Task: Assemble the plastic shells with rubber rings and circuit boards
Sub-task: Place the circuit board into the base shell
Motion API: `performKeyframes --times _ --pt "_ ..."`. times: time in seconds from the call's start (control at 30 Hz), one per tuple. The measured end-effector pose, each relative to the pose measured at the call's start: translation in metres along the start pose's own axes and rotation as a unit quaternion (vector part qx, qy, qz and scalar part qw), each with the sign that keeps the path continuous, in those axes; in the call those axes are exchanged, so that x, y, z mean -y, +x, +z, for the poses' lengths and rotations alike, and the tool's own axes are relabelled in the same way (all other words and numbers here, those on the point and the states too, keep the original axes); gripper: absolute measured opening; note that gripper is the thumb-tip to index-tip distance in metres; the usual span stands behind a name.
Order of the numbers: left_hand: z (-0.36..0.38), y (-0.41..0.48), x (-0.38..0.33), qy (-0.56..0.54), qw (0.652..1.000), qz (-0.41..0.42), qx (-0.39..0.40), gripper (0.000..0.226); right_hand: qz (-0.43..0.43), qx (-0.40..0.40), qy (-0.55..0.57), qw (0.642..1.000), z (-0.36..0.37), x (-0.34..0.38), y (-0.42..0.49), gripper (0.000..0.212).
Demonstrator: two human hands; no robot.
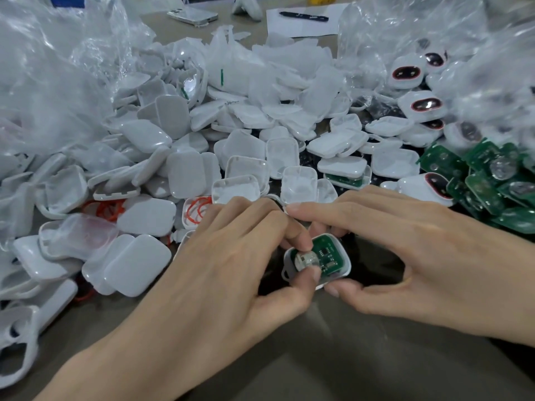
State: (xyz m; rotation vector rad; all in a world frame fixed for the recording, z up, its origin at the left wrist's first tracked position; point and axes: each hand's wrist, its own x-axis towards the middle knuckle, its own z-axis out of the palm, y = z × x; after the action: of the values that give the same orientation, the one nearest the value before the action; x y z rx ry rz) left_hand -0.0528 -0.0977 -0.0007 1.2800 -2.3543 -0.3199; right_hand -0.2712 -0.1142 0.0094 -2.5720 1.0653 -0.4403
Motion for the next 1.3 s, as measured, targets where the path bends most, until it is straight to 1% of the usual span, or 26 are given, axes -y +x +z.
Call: performKeyframes --times 0.13,0.37,0.8,1.03,1.3 --pt "-0.0002 0.0003 -0.0014 -0.018 1.000 -0.018 0.010 0.020 -0.005 0.004 -0.003 1.000 -0.0006 0.0004 0.0000 0.066" --pt "-0.0029 0.0008 0.0032 -0.029 0.999 -0.001 0.025 0.017 -0.005 -0.004 0.008 1.000 0.0002 -0.0001 0.0008 0.073" --pt "-0.0011 0.0013 0.0011 -0.026 1.000 -0.005 0.005 0.019 -0.009 -0.005 0.002 1.000 0.0002 -0.0006 -0.0007 0.074" --pt "-0.0014 0.0015 -0.0006 -0.029 0.999 -0.016 0.005 0.020 -0.005 -0.004 0.014 1.000 -0.0006 0.0010 -0.0003 0.076" --pt "-0.0010 0.0023 -0.0018 -0.034 0.999 -0.024 0.010 0.019 -0.004 0.003 -0.001 1.000 -0.0005 -0.0008 -0.0007 0.076"
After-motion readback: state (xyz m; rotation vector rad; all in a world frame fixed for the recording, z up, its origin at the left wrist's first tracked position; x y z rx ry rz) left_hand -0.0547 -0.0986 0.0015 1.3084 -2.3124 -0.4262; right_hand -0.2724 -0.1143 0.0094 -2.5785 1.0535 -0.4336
